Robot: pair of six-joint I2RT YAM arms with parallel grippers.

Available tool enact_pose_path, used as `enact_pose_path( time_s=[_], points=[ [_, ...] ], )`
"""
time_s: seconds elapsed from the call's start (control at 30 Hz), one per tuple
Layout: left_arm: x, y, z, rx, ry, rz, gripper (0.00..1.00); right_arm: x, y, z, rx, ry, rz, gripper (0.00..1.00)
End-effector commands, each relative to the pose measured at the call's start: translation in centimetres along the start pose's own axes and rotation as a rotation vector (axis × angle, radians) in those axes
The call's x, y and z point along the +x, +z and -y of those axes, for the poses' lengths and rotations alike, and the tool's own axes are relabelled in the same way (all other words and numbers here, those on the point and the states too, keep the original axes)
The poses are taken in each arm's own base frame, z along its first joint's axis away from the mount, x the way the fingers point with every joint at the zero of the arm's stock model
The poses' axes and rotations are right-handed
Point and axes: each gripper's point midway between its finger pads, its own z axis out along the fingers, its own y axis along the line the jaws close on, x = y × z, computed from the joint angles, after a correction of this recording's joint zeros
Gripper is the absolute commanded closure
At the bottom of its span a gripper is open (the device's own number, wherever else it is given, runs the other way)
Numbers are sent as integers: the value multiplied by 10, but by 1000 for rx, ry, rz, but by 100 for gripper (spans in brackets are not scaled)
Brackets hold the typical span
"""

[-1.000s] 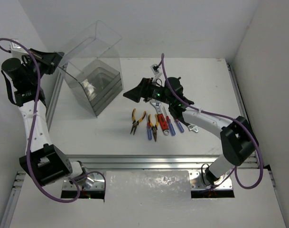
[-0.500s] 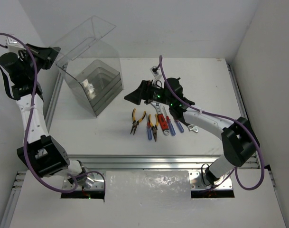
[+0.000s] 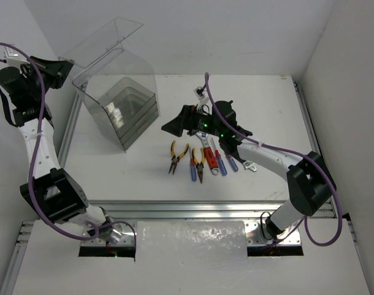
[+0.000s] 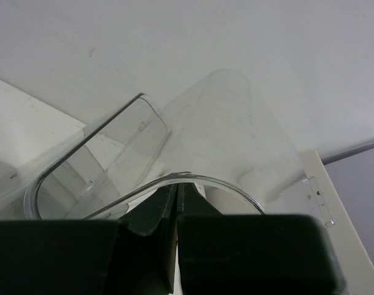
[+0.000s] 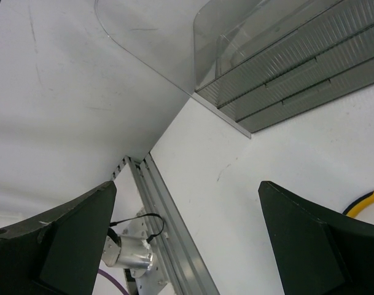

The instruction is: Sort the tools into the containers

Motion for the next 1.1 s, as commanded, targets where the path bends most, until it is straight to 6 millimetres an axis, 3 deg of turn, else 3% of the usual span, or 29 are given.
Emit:
enact_pose_path(
  time_s=[0.0,0.4,1.07],
  points=[
    [-23,-3,26,66,72,58,100,-22,-7,-19,-43,-62,54,1],
    [-35,4,8,37,61,65,100,-21,-11,-16,-22,-76,48,1],
    [-44,6,3,34,57,65,100,-18,-15,-11,4,-90,30,1]
  ],
)
